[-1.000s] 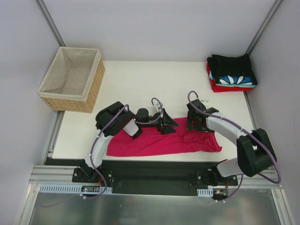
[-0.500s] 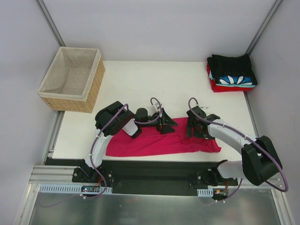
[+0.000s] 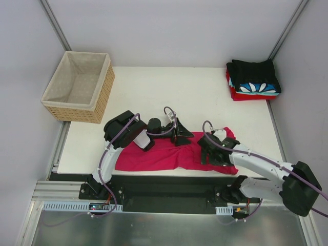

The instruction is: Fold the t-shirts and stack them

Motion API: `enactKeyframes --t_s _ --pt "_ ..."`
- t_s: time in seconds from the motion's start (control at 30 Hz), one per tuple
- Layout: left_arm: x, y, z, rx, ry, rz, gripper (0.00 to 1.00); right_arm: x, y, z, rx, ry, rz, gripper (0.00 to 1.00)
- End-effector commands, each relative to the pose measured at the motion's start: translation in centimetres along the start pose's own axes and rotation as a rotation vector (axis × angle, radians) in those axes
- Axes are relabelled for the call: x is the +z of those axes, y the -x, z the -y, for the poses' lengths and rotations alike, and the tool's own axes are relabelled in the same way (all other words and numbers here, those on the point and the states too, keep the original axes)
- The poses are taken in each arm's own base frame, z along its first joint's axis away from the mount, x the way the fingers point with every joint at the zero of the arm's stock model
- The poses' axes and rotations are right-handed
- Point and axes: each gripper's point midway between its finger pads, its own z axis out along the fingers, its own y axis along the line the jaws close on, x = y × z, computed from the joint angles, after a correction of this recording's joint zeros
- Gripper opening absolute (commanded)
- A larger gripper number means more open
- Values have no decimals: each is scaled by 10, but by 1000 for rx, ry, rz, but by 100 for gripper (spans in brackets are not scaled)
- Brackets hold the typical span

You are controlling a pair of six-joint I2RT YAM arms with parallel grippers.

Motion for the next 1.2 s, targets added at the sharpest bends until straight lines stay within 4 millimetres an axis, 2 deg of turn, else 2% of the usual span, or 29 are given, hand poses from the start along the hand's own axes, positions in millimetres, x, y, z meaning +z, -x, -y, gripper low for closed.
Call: enactKeyframes --t_s 0.0,0.13,0.23,0.37,0.4,0.47,0.5,0.53,0.6,0.63,0.67,0.73,0.77,0.83,0.87,1.03,1.07,1.13,1.17 --pt "-12 2 -37 -49 92 32 75 -24 -14 25 38 -78 9 99" --pt "-12 1 -36 -50 90 29 75 -48 1 38 77 -76 106 99" --pt "-13 1 -36 -49 92 32 74 -55 7 47 79 -104 139 99" --pt "-13 1 -35 -48 91 29 75 -60 32 51 83 -174 214 98" --pt "-13 0 -34 -47 91 27 74 -59 38 53 64 -193 228 98" --pt "-13 0 -33 -44 90 26 75 -52 55 44 107 -169 240 98" --pt "-14 -2 -33 -43 94 22 75 -48 59 39 73 -152 219 98" --pt "-15 -3 -32 -42 95 20 75 -43 76 31 118 -117 248 98" --pt "-19 -6 -29 -36 107 16 74 -37 90 25 120 -107 254 98" --pt "-21 -7 -27 -32 114 12 74 -35 98 29 115 -117 256 98" --pt "-22 -8 -15 -8 105 8 74 -33 108 25 127 -105 269 98" --pt "-25 -14 -14 6 144 -25 74 -30 125 22 146 -95 276 98" --pt "-26 -14 3 40 122 -32 75 -29 131 22 141 -94 275 98" --pt "-25 -14 19 62 109 -51 75 -26 144 19 153 -87 274 98" --pt "-27 -16 37 83 88 -66 75 -25 147 18 146 -85 269 98" --pt "-25 -14 94 200 73 -95 78 -20 166 13 157 -67 257 98" --pt "-27 -14 115 219 69 -102 79 -19 169 10 155 -64 255 98" --pt "-31 -14 127 273 105 -107 82 -17 173 7 157 -49 243 98" --pt "-39 -18 139 260 161 -115 82 -16 173 4 157 -42 237 98"
